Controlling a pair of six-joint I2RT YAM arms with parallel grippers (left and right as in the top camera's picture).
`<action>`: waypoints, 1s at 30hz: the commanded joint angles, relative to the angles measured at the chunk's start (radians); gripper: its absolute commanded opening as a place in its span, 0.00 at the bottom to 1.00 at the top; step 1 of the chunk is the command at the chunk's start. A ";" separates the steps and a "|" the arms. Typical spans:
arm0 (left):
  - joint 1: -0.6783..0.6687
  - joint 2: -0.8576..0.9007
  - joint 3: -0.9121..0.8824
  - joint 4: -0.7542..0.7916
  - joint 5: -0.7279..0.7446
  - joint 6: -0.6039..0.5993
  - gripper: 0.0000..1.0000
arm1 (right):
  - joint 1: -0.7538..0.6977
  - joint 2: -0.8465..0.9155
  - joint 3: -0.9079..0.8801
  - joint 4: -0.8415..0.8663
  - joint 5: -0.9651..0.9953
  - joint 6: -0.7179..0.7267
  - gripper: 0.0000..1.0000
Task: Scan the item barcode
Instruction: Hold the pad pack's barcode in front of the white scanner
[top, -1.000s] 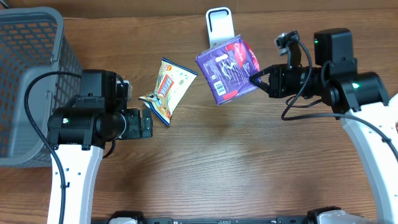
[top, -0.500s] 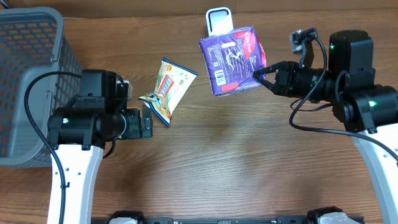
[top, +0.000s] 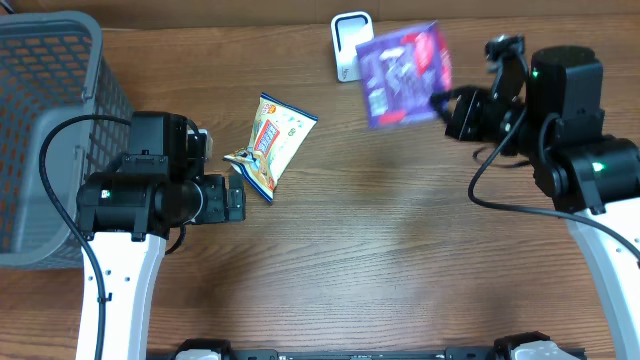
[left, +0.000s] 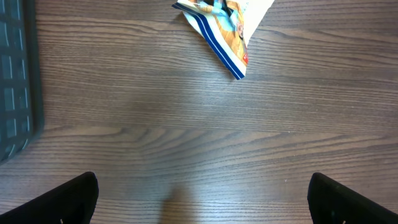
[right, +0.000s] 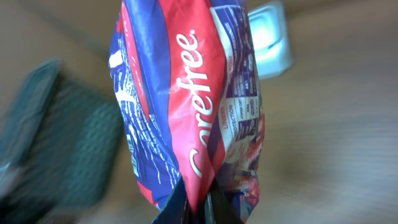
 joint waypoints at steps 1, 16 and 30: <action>0.005 0.003 0.000 0.003 0.007 -0.013 1.00 | 0.007 0.074 0.019 0.103 0.257 -0.072 0.04; 0.005 0.003 0.000 0.003 0.007 -0.013 1.00 | 0.061 0.423 0.019 0.789 0.498 -0.378 0.04; 0.005 0.003 0.000 0.003 0.007 -0.013 1.00 | 0.202 0.672 0.019 1.210 0.760 -1.070 0.04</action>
